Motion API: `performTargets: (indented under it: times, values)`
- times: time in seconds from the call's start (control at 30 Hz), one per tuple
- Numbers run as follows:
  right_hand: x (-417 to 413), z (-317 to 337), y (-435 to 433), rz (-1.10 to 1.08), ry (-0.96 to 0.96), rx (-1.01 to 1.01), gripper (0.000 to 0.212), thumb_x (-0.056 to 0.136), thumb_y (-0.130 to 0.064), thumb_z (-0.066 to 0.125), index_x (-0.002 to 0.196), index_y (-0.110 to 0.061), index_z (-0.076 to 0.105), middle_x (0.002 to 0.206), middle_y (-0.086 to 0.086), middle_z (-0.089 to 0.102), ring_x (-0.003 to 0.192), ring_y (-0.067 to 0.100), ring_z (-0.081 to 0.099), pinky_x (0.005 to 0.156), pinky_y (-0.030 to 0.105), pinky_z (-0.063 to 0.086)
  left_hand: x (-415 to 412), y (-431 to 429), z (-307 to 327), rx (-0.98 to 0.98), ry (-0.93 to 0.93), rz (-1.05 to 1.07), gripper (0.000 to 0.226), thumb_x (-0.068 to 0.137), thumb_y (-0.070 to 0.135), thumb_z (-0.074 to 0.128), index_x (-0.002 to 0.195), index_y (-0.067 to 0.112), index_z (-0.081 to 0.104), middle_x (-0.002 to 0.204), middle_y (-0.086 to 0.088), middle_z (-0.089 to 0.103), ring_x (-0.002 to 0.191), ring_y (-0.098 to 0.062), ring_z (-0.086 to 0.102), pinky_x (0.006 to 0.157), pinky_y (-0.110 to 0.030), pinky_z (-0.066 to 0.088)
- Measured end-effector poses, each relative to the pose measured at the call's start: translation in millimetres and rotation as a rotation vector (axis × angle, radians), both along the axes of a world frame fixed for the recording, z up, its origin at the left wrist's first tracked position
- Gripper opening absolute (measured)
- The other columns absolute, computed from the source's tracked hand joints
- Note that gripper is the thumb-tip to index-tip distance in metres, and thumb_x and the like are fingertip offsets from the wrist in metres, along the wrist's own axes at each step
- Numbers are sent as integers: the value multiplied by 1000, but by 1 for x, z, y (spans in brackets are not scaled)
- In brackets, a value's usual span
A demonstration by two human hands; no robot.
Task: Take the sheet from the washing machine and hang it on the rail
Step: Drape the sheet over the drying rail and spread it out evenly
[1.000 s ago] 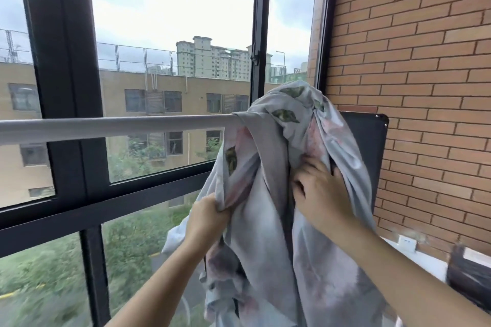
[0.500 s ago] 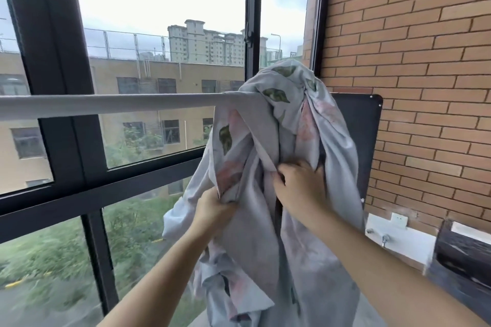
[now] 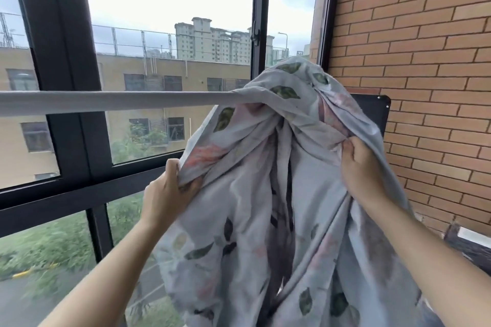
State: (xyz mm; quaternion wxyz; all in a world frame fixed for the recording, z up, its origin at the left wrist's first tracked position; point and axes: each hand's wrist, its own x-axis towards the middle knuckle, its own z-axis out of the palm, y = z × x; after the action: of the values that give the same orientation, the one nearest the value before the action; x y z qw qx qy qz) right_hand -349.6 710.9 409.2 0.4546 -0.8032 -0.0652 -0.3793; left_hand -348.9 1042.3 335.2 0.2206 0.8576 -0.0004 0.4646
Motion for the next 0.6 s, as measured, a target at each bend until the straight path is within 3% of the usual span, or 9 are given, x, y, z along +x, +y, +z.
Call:
performTargets:
  times: [0.07, 0.17, 0.27, 0.4, 0.5, 0.6]
  values:
    - [1, 6, -6, -31, -50, -65, 33, 99, -14, 35, 66, -11, 36, 58, 0, 39, 55, 11, 38, 52, 31, 24, 4, 9, -2, 54, 49, 52, 45, 81, 36, 69, 85, 13, 31, 60, -15, 59, 53, -44, 56, 47, -33, 33]
    - [0, 16, -14, -65, -144, -166, 25, 98, -16, 36, 75, -9, 43, 60, -2, 44, 57, 18, 43, 54, 37, 24, 10, 15, -7, 62, 120, 109, 37, 85, 28, 64, 80, 11, 33, 63, -17, 59, 58, -45, 55, 49, -35, 31]
    - [-9, 24, -19, -81, -235, -277, 23, 99, -19, 35, 79, -12, 43, 55, -3, 44, 52, 25, 45, 50, 35, 31, 16, 12, -20, 86, 148, 117, 25, 83, 14, 63, 74, 10, 39, 64, -14, 59, 59, -42, 56, 48, -32, 30]
    - [-24, 24, -16, -4, -326, -339, 25, 98, -23, 34, 75, -17, 40, 52, -5, 39, 47, 15, 41, 48, 29, 29, 16, -8, -30, 23, 234, 64, 9, 86, 23, 57, 84, 14, 57, 82, -8, 67, 76, -37, 62, 54, -32, 35]
    - [-35, 24, -10, 166, -391, -345, 26, 97, -14, 39, 72, -12, 46, 60, -8, 41, 59, 3, 43, 55, 14, 31, 9, -28, -34, -129, 307, -68, 18, 84, 37, 58, 92, 21, 61, 88, -1, 67, 83, -30, 62, 59, -32, 41]
    - [-36, 26, -2, 356, -310, -403, 24, 97, -16, 42, 77, -11, 53, 64, -4, 48, 57, 7, 45, 55, 16, 34, -2, -42, -25, -251, 288, -173, 24, 79, 40, 63, 90, 23, 51, 83, 3, 62, 81, -26, 60, 66, -36, 48]
